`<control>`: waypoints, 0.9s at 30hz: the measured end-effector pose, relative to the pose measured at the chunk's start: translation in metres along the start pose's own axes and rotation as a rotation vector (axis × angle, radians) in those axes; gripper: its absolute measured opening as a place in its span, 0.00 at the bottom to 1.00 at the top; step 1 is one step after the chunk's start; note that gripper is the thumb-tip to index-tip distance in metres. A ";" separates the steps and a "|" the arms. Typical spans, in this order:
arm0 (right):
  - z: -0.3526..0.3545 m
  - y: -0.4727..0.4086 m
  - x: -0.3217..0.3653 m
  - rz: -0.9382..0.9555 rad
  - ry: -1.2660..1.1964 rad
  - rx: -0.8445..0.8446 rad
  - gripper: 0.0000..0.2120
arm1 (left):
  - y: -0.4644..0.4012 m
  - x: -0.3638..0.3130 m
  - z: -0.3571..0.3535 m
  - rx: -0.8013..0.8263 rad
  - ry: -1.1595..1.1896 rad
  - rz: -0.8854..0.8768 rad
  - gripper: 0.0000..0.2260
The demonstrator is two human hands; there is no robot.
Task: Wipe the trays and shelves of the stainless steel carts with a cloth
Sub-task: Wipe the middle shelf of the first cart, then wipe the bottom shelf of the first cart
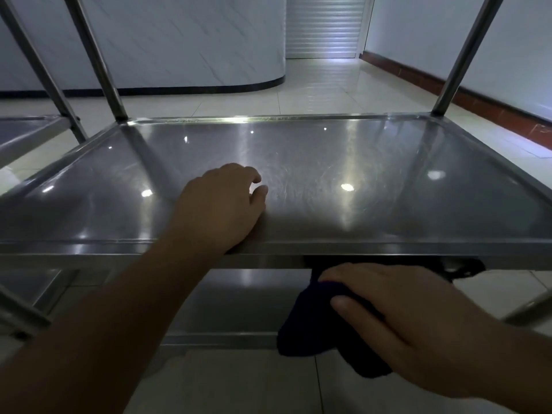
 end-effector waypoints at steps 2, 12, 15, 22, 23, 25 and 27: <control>-0.031 -0.001 -0.012 -0.100 -0.104 0.150 0.15 | 0.006 -0.002 0.002 -0.011 0.039 -0.032 0.17; -0.159 0.002 -0.086 -0.713 -0.712 0.182 0.13 | 0.104 0.001 0.006 -0.314 0.149 -0.413 0.06; -0.175 0.002 -0.103 -0.812 -0.863 0.083 0.14 | 0.129 0.014 -0.028 -0.205 0.209 -0.441 0.06; -0.179 0.015 -0.139 -0.911 -1.088 -0.175 0.13 | 0.164 0.055 -0.133 0.231 0.185 -0.261 0.07; -0.175 0.018 -0.148 -0.926 -1.064 -0.203 0.13 | 0.170 0.057 -0.145 0.272 0.172 -0.255 0.07; -0.166 0.029 -0.167 -0.953 -0.973 -0.252 0.14 | 0.181 0.059 -0.167 0.340 0.155 -0.247 0.09; -0.154 0.043 -0.186 -0.992 -0.904 -0.314 0.15 | 0.190 0.055 -0.185 0.393 0.136 -0.239 0.10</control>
Point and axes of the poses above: each hand's wrist, its own y-axis away from the middle knuckle, its own z-axis out of the back of the hand, x = y × z, the point moved 5 cm from there along -y, towards the middle knuckle, and after that the axes turned 3 degrees about x, right-handed, at the moved point
